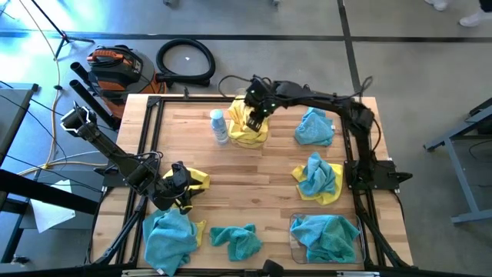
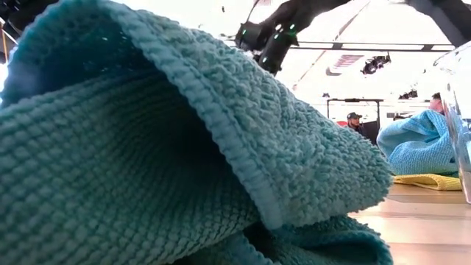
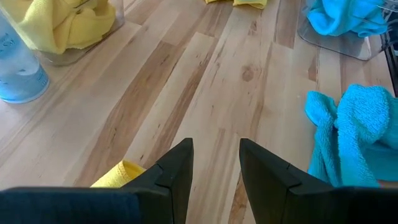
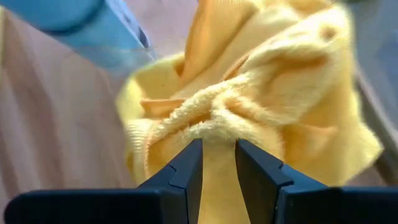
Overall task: Sort microfiber towel by color & place in baskets
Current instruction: Put the yellow towel into the top transparent bin, then put the blue towel into the bottom transparent bin
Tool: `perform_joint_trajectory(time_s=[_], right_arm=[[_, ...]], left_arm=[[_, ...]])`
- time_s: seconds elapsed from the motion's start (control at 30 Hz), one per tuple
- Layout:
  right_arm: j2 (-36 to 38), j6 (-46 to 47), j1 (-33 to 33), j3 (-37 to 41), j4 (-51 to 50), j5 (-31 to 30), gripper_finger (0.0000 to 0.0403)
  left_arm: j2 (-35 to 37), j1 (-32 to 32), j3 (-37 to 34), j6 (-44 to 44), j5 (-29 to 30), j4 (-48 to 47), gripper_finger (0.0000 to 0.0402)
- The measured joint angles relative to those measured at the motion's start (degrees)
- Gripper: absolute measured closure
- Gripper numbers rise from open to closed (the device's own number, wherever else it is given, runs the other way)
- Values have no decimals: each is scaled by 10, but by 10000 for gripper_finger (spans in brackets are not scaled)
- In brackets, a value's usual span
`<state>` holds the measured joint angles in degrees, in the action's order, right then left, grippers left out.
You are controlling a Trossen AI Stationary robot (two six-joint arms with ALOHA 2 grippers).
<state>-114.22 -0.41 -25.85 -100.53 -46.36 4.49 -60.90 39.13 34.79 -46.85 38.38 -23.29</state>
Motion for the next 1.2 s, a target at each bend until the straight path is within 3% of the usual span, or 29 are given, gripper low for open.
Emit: perform_joint_trajectory(time_s=[0.17,0.37,0.5,0.7,0.93,1.07,1.2], right_arm=[[113,24,4,101,64,-12,313],[297,97,69,310,173,-83,313],[422,171,160,450,246,-148,313],[561,295,353,624,360,-292,314],[570,327,539,729,543,-447,314],[536,320,589,737,586,-504,314],[494,330,610,737,603,-515,314]], left_arm=[[0,0,0,0,-2,0,284],[-1,0,0,0,-2,0,284],[-5,0,0,-11,1,1,284],[-31,-1,0,-15,16,5,284],[-75,-15,0,-26,16,16,284],[-93,-26,0,-26,11,27,284],[-99,-40,0,-39,-12,40,284]])
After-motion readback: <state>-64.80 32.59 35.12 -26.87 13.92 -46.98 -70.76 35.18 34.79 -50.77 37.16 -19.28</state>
